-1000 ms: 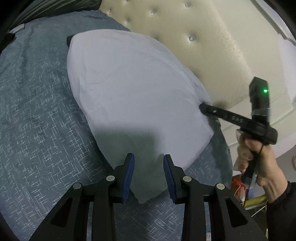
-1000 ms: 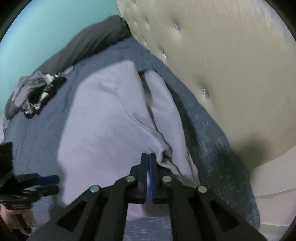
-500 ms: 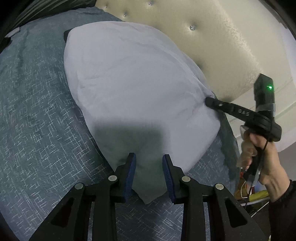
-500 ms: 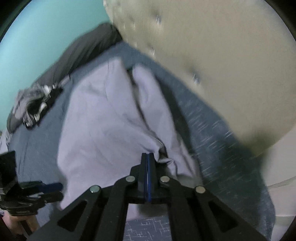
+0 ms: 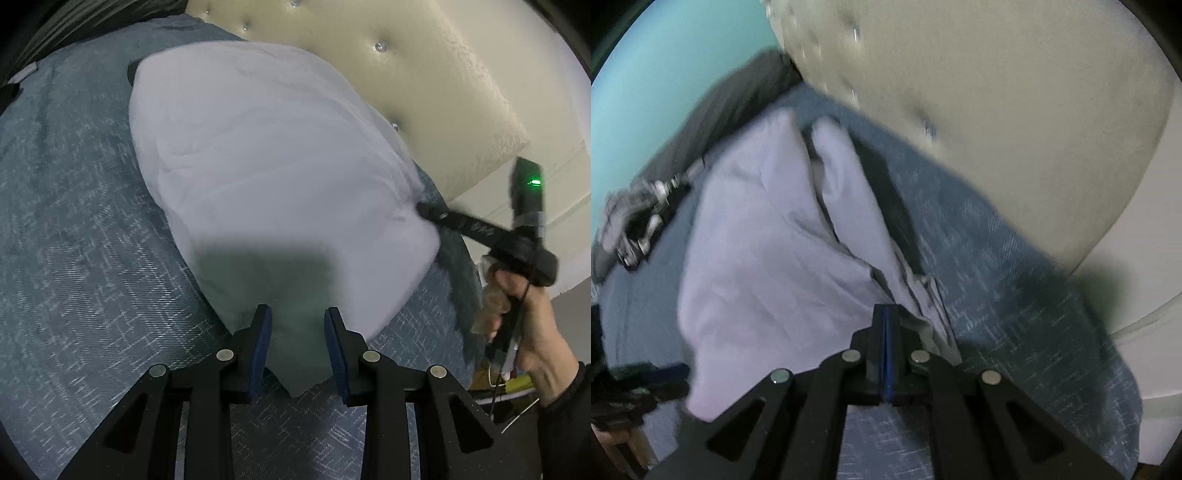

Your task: Fold clothes

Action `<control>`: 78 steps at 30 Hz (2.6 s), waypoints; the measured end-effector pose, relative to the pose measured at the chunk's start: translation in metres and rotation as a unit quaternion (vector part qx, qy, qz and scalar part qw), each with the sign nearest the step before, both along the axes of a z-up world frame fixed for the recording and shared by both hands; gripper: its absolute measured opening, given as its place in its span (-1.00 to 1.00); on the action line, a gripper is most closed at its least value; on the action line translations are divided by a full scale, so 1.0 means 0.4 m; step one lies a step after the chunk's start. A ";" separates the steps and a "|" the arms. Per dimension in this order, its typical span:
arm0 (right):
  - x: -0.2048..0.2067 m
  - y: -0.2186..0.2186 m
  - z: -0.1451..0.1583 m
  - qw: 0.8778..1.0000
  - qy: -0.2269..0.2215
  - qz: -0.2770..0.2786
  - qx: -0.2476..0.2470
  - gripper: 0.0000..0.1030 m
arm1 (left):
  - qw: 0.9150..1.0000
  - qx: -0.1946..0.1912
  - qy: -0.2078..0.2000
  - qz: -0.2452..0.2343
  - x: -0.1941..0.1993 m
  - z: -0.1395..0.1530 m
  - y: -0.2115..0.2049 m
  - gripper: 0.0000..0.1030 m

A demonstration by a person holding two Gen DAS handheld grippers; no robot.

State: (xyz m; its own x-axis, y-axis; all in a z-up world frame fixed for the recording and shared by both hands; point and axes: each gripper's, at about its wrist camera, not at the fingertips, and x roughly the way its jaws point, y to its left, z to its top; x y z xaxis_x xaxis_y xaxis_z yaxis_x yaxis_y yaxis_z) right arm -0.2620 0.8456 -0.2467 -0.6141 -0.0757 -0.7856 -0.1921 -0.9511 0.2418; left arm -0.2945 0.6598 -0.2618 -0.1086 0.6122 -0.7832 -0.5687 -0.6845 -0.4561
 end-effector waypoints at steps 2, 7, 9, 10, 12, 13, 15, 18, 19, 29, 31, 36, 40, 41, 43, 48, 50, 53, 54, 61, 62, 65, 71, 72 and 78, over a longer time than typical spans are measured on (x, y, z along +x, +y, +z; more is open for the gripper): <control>0.023 -0.005 0.037 1.000 0.012 0.000 0.002 -1.00 | 1.000 0.007 0.005 0.008 0.002 0.015 -0.021 -0.35; 0.068 -0.043 0.079 0.999 0.024 0.021 0.001 -1.00 | 1.000 0.017 0.009 0.025 0.020 0.044 -0.092 -0.35; 0.083 -0.056 0.088 0.999 0.028 0.022 -0.002 -1.00 | 0.999 0.018 0.009 0.033 0.028 0.055 -0.121 -0.35; 0.076 -0.070 0.086 0.999 0.028 0.022 -0.001 -1.00 | 0.999 0.018 0.012 0.034 0.035 0.064 -0.130 -0.35; 0.052 -0.103 0.079 0.999 0.027 0.019 0.003 -1.00 | 0.999 0.017 0.017 0.038 0.030 0.076 -0.148 -0.35; 0.041 -0.120 0.075 0.999 0.026 0.018 0.004 -1.00 | 0.999 0.016 0.018 0.039 0.037 0.086 -0.150 -0.35; 0.026 -0.148 0.075 1.000 0.026 0.012 0.009 -1.00 | 0.999 0.017 0.021 0.043 0.047 0.101 -0.150 -0.35; 0.032 -0.175 0.086 0.999 0.036 0.007 0.007 -1.00 | 0.998 0.020 0.027 0.047 0.054 0.119 -0.153 -0.35; 0.037 -0.186 0.094 0.999 0.040 0.007 0.008 -1.00 | 0.998 0.021 0.029 0.048 0.059 0.124 -0.159 -0.35; 0.069 -0.330 0.179 0.997 0.079 0.015 0.008 -0.97 | 0.997 0.020 0.064 0.050 0.110 0.205 -0.231 -0.34; 0.083 -0.353 0.197 0.996 0.084 0.017 0.007 -0.97 | 0.996 0.019 0.074 0.050 0.121 0.224 -0.240 -0.34; 0.113 -0.400 0.235 0.995 0.090 0.025 0.016 -0.97 | 0.994 0.018 0.090 0.055 0.149 0.271 -0.268 -0.33; 0.148 -0.426 0.263 0.995 0.096 0.024 0.020 -0.97 | 0.993 0.019 0.104 0.058 0.169 0.309 -0.293 -0.32; 0.156 -0.431 0.268 0.995 0.097 0.023 0.021 -0.97 | 0.992 0.021 0.107 0.059 0.173 0.320 -0.299 -0.30; 0.171 -0.442 0.280 0.995 0.099 0.022 0.024 -0.97 | 0.991 0.022 0.115 0.060 0.183 0.341 -0.311 -0.27; 0.208 -0.471 0.313 0.994 0.106 0.020 0.026 -0.97 | 0.988 0.025 0.139 0.064 0.212 0.396 -0.345 -0.09; 0.221 -0.482 0.328 0.993 0.110 0.021 0.028 -0.97 | 0.987 0.026 0.146 0.066 0.223 0.414 -0.359 -0.06; 0.243 -0.500 0.351 0.993 0.115 0.020 0.031 -0.97 | 0.986 0.030 0.150 0.067 0.240 0.432 -0.378 -0.01; 0.251 -0.507 0.357 0.993 0.117 0.019 0.029 -0.97 | 0.986 0.030 0.152 0.067 0.247 0.438 -0.385 0.02; 0.322 -0.567 0.393 0.992 0.123 0.015 0.038 -0.96 | 0.982 0.034 0.170 0.068 0.294 0.485 -0.432 0.19; 0.332 -0.576 0.398 0.992 0.123 0.014 0.040 -0.95 | 0.982 0.036 0.173 0.067 0.304 0.493 -0.439 0.23; 0.364 -0.601 0.411 0.991 0.123 0.011 0.042 -0.94 | 0.980 0.034 0.188 0.064 0.331 0.515 -0.453 0.29; 0.432 -0.644 0.439 0.991 0.125 0.002 0.051 -0.75 | 0.978 0.037 0.197 0.057 0.381 0.544 -0.479 0.46; 0.442 -0.651 0.442 0.991 0.125 0.000 0.054 -0.62 | 0.978 0.039 0.199 0.057 0.391 0.548 -0.484 0.47; 0.500 -0.690 0.458 0.991 0.130 -0.008 0.042 -0.39 | 0.975 0.037 0.213 0.054 0.440 0.568 -0.511 0.59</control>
